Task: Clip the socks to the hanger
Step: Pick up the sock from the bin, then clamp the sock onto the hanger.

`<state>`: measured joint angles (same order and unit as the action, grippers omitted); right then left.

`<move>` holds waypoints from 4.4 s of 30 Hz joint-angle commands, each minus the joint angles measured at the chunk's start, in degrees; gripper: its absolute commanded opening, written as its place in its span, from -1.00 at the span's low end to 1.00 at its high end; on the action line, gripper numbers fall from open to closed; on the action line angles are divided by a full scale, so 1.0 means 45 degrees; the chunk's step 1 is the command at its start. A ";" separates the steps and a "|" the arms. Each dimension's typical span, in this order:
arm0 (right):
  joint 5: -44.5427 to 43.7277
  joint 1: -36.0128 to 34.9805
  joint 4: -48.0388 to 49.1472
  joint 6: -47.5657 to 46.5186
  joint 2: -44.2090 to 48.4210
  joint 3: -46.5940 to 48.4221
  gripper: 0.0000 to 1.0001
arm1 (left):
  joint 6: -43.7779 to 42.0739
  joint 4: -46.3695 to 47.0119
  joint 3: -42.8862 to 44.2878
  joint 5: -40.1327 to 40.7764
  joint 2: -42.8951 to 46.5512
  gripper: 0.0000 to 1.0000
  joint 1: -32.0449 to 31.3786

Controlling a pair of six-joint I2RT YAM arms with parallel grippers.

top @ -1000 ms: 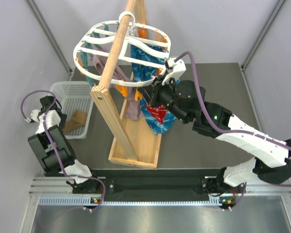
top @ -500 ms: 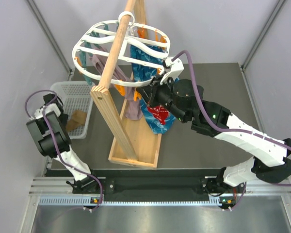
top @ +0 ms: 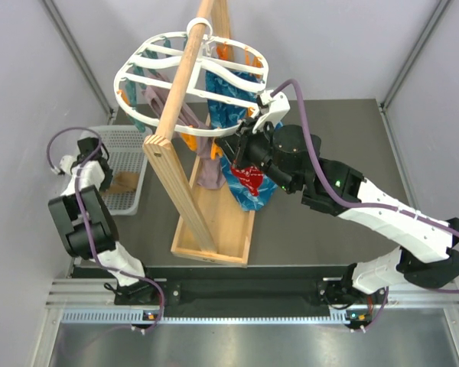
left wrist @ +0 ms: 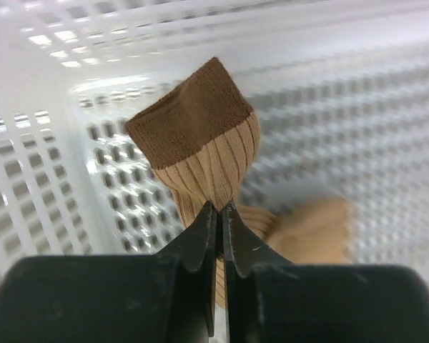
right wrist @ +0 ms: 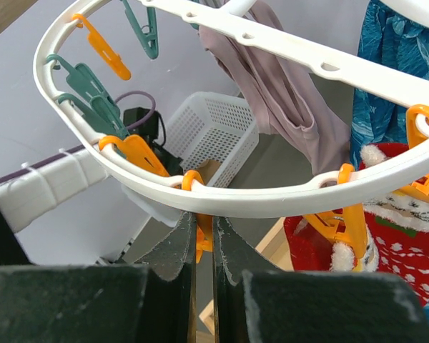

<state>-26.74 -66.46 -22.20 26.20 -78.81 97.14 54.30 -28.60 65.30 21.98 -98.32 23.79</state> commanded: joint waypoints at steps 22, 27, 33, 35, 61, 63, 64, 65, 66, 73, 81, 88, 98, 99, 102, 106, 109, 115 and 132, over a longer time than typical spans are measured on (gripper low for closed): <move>-0.0112 0.0510 -0.0478 -0.0470 -0.0555 -0.0435 -1.00 | -0.4274 0.2957 -0.4138 -0.7867 1.2099 -1.00 -0.4330; 0.0024 0.0491 -0.0282 -0.0431 -0.0417 -0.0631 -1.00 | -0.4470 0.3813 -0.5232 -1.1786 1.3605 -1.00 -0.4467; 0.0122 0.0510 -0.0009 -0.0353 -0.0222 -0.1021 -1.00 | -0.3769 0.6156 -0.5643 -1.4822 1.4389 -1.00 -0.4915; 0.0258 0.0510 0.0010 -0.0275 -0.0242 -0.1040 -1.00 | -0.3436 0.7620 -0.5624 -1.5760 1.4292 -1.00 -0.5129; 0.0279 0.0530 -0.0164 -0.0450 -0.0554 -0.0865 -1.00 | -0.5329 0.7294 -0.4374 -1.4670 1.2982 -1.00 -0.9935; 0.0259 0.0530 -0.0127 -0.0450 -0.0476 -0.0981 -1.00 | -0.5349 0.7254 -0.4374 -1.4475 1.3157 -1.00 -0.9935; 0.0201 0.0530 -0.0088 -0.0469 -0.0457 -0.1001 -1.00 | -0.5368 0.7235 -0.4413 -1.4319 1.3216 -1.00 -0.9935; 0.0181 0.0530 -0.0087 -0.0508 -0.0495 -0.0963 -1.00 | -0.5388 0.7215 -0.4413 -1.4163 1.3449 -1.00 -0.9935; 0.0181 0.0530 -0.0184 -0.0528 -0.0496 -0.0924 -1.00 | -0.5426 0.7196 -0.4510 -1.4026 1.3548 -1.00 -0.9916; 0.0083 0.0530 -0.0126 -0.0490 -0.0437 -0.1060 -1.00 | -0.5388 0.7117 -0.4472 -1.3887 1.3861 -1.00 -0.9935; 0.0279 0.0530 0.0069 -0.0392 -0.0495 -0.1041 -1.00 | -0.5115 0.7467 -0.4276 -1.4297 1.3705 -1.00 -0.9935; 0.0376 0.0530 0.0108 -0.0313 -0.0573 -0.1119 -1.00 | -0.4529 0.8151 -0.4452 -1.4551 1.3841 -1.00 -0.9935; 0.0435 0.0530 0.0245 -0.0235 -0.0535 -0.1256 -1.00 | -0.3846 0.9127 -0.4744 -1.4786 1.3940 -1.00 -0.9935; 0.0435 0.0530 0.0226 -0.0216 -0.0535 -0.1236 -1.00 | -0.3787 0.9226 -0.4764 -1.4805 1.3939 -1.00 -0.9935; 0.0416 0.0530 0.0284 -0.0235 -0.0534 -0.1236 -1.00 | -0.3552 0.9577 -0.4823 -1.4962 1.3920 -1.00 -0.9935; 0.0474 0.0530 0.0264 -0.0196 -0.0515 -0.1255 -1.00 | -0.3435 0.9656 -0.4823 -1.5059 1.3842 -1.00 -0.9935; 0.0454 0.0530 0.0362 -0.0196 -0.0534 -0.1353 -1.00 | -0.3337 0.9734 -0.4823 -1.5215 1.3784 -1.00 -0.9955; 0.0415 0.0510 0.0381 -0.0196 -0.0573 -0.1275 -1.00 | -0.3024 1.0261 -0.4843 -1.5645 1.3588 -1.00 -0.9974; 0.0552 0.0510 0.0460 -0.0313 -0.0418 -0.1392 -0.69 | -0.3044 1.0086 -0.4570 -1.5586 1.3315 -1.00 -1.0014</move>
<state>-21.69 -66.17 -15.97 27.20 -79.18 92.97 38.33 11.20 42.94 -42.83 -38.72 -20.12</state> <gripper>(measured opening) 0.147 0.065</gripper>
